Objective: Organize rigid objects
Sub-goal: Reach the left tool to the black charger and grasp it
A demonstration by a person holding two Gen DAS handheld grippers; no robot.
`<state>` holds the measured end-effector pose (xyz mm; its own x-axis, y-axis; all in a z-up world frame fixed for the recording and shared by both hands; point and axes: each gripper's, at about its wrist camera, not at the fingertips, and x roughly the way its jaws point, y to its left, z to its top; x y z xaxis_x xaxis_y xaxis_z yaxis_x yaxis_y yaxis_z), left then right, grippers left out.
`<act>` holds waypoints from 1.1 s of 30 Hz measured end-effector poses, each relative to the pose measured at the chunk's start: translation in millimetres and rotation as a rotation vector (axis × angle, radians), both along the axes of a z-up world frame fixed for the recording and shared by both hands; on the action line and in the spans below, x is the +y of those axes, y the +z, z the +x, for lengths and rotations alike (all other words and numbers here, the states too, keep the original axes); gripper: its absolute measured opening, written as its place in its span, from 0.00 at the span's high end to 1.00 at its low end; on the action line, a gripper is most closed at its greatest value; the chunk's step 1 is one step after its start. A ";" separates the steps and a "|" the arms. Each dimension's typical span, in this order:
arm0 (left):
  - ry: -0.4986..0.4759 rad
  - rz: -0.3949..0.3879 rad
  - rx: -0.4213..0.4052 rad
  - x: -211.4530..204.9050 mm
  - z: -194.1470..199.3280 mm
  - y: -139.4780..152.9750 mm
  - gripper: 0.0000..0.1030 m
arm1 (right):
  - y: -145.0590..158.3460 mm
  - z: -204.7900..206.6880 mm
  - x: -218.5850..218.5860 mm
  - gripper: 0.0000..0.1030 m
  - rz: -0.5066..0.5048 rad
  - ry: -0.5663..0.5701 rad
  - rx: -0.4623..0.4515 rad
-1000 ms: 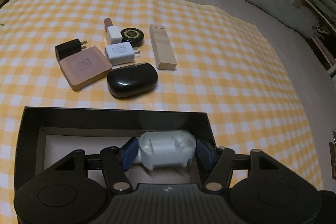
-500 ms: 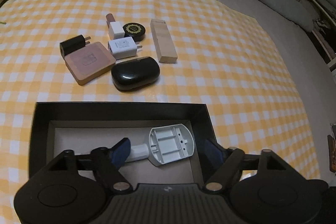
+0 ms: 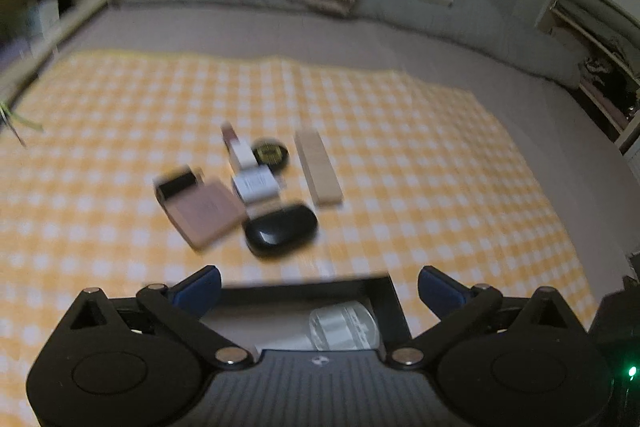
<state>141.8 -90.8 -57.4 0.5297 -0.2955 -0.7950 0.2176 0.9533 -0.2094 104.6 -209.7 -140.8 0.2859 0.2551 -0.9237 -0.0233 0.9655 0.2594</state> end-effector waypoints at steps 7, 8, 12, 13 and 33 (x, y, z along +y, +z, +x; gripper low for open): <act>0.053 0.054 -0.162 21.9 11.9 26.7 0.00 | 0.2 -0.4 -0.1 0.91 -0.003 0.001 -0.004; 0.068 0.061 -0.177 26.3 16.2 28.8 0.00 | 0.3 -0.4 -0.2 0.91 -0.005 0.002 -0.005; 0.118 0.077 -0.206 42.8 32.9 30.5 0.00 | 0.5 -0.5 -0.3 0.91 -0.007 0.003 -0.005; 0.129 0.081 -0.207 45.7 37.5 29.4 0.00 | 0.6 -0.3 -0.4 0.91 -0.010 0.005 -0.004; 0.071 0.190 -0.121 60.3 125.9 -48.1 0.06 | 2.8 -1.9 1.1 0.91 -0.007 0.001 0.006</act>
